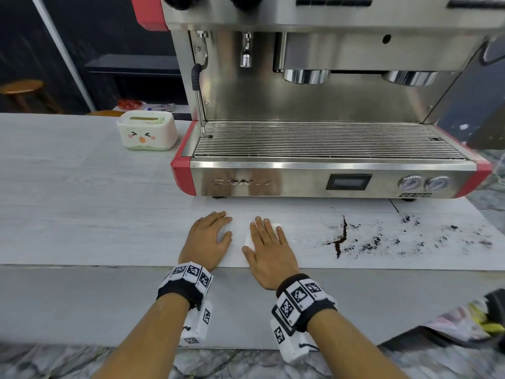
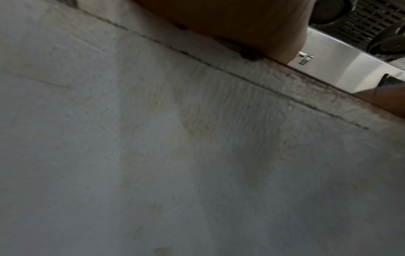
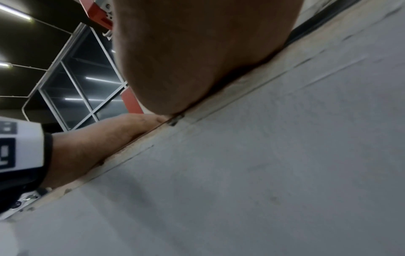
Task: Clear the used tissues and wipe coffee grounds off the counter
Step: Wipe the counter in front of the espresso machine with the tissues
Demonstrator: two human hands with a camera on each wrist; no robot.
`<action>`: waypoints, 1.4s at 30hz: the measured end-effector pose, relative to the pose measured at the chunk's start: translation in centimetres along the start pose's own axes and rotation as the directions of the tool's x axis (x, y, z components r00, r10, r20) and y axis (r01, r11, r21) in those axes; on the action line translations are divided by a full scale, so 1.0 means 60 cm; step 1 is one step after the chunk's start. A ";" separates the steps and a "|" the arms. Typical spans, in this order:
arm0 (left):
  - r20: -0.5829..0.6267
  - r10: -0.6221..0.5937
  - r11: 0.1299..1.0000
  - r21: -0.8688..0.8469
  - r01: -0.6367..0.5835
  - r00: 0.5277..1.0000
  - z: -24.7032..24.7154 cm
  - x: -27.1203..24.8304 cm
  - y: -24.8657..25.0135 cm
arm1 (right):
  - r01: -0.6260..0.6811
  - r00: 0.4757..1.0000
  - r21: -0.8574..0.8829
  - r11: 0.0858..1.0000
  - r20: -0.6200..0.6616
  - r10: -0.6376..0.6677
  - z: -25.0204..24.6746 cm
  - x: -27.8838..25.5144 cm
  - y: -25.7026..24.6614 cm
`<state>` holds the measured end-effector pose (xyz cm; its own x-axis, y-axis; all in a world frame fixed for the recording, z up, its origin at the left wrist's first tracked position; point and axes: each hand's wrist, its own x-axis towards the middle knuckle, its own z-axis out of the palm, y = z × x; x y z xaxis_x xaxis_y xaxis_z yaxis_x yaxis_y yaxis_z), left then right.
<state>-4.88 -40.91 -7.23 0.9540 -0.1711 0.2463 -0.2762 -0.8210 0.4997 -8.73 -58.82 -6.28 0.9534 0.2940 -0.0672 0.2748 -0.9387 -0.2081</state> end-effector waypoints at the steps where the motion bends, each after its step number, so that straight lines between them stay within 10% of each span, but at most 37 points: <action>1: 0.002 0.001 1.000 -0.002 -0.001 1.000 0.000 0.000 0.000 | -0.011 1.000 -0.004 1.000 0.000 0.011 -0.002 -0.004 0.006; 24: 0.002 0.000 1.000 0.018 0.000 1.000 -0.002 -0.002 0.015 | -0.359 0.933 0.011 0.933 0.031 0.358 -0.059 -0.087 0.180; 34: 0.012 -0.014 0.999 0.035 0.014 1.000 0.000 0.001 0.010 | -0.123 0.992 0.020 0.992 -0.001 0.123 -0.030 -0.029 0.066; 42: 0.039 -0.034 0.999 0.038 0.033 0.999 -0.003 -0.003 0.014 | -0.105 0.994 -0.028 0.994 0.005 0.105 -0.029 -0.043 0.127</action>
<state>-5.33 -41.48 -6.70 0.9667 -0.1642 0.1961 -0.2402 -0.8462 0.4756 -8.88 -67.03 -5.99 0.9764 0.1948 -0.0934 0.1768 -0.9690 -0.1725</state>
